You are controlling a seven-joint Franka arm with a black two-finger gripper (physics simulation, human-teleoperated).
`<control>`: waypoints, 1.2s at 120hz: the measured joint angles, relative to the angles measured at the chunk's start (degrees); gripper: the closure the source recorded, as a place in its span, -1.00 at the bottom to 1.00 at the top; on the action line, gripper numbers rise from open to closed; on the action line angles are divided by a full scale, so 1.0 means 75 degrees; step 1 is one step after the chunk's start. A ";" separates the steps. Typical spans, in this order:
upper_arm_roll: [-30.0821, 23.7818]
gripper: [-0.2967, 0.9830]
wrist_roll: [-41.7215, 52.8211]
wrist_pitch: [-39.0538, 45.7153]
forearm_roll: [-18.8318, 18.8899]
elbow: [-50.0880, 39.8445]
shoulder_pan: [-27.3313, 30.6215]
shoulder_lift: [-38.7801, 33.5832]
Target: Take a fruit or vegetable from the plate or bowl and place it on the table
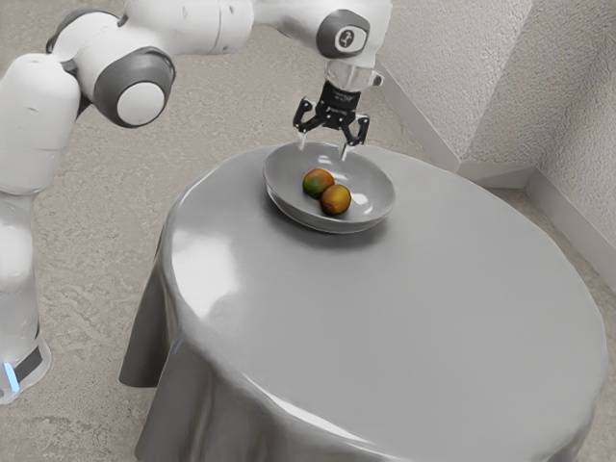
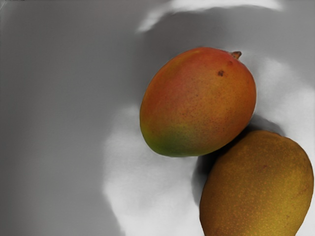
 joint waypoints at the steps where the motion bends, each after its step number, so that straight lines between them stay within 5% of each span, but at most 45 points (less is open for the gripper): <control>1: -0.0014 -0.54 0.0044 0.0011 -0.0007 0.0003 0.0003 0.0011; 98: -0.0461 -0.54 0.2328 0.1155 -0.0343 -0.0011 -0.0042 0.0636; 144: -0.0468 -0.54 0.2646 0.1666 -0.0638 -0.1267 -0.0136 0.0074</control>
